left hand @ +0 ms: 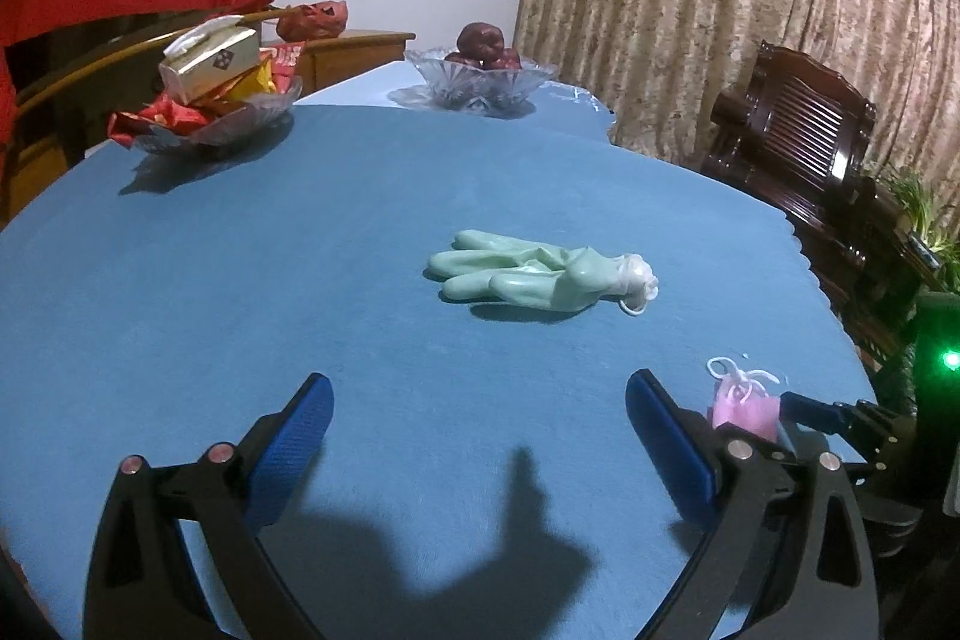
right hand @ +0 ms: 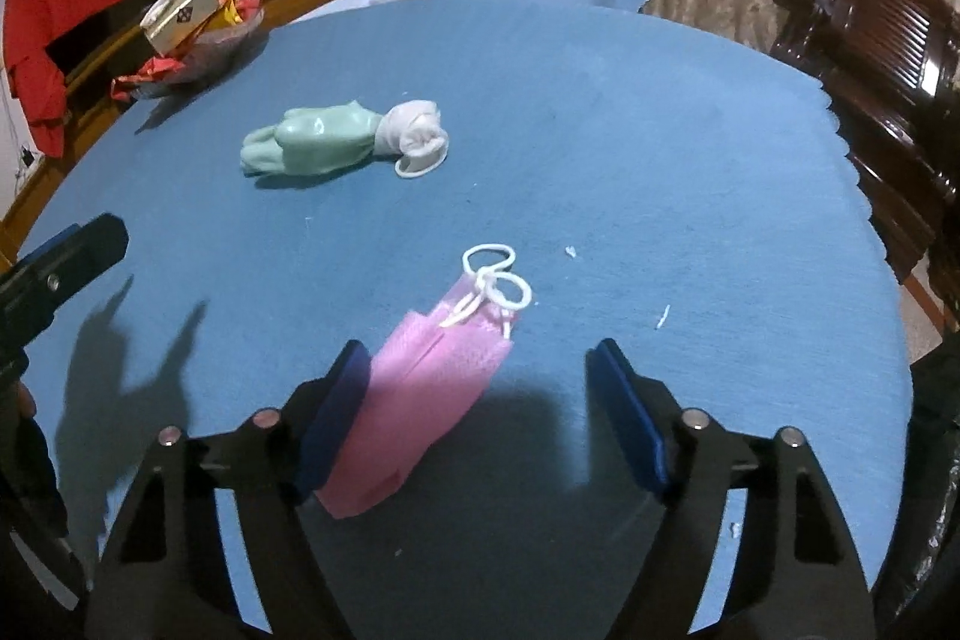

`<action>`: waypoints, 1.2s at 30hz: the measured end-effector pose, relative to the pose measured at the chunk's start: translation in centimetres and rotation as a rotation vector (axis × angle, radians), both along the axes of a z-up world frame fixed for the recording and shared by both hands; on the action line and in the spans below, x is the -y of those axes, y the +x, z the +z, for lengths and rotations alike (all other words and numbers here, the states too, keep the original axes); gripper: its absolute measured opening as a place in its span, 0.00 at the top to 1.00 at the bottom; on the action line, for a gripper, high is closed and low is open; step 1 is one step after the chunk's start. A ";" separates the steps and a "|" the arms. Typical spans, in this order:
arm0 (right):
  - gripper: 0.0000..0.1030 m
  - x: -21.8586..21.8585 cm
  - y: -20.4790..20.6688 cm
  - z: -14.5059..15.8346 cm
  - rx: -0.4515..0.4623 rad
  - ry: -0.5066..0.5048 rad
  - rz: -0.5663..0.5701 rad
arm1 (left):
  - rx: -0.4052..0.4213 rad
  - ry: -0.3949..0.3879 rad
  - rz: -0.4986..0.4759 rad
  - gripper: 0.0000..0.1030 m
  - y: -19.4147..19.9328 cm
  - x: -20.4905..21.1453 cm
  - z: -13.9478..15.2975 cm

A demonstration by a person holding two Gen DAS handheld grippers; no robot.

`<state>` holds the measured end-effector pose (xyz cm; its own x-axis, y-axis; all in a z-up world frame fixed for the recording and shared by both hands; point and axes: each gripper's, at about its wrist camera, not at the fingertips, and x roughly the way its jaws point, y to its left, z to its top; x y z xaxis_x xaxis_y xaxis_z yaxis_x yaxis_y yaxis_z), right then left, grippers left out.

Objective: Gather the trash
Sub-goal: 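Grasp the pink bag with white strings with the right tool, then grasp the pale green glove with white tissue with the left tool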

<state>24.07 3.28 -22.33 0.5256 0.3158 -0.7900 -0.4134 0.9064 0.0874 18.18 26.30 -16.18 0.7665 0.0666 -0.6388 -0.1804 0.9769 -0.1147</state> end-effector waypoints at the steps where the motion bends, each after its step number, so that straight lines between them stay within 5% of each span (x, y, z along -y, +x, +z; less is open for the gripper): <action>1: 0.33 -0.1 0.0 0.0 0.002 0.000 0.004 | -0.002 0.000 -0.002 0.07 0.2 0.0 -0.1; 5: 0.62 -0.4 -0.1 0.2 0.005 0.013 0.033 | -0.008 -0.002 -0.007 0.08 0.8 0.0 -0.4; 12: 0.96 0.0 0.0 0.6 -0.003 0.063 0.056 | -0.013 0.000 -0.029 0.09 1.9 0.9 -0.6; 36: 0.96 4.2 6.3 1.9 0.045 0.073 -0.044 | -0.027 0.002 -0.107 0.34 10.6 3.0 -1.9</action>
<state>30.34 -0.90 -20.44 0.5746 0.3479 -0.7409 -0.3785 0.9155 0.1364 28.76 23.32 -18.03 0.7517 -0.0131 -0.6593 -0.0781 0.9910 -0.1088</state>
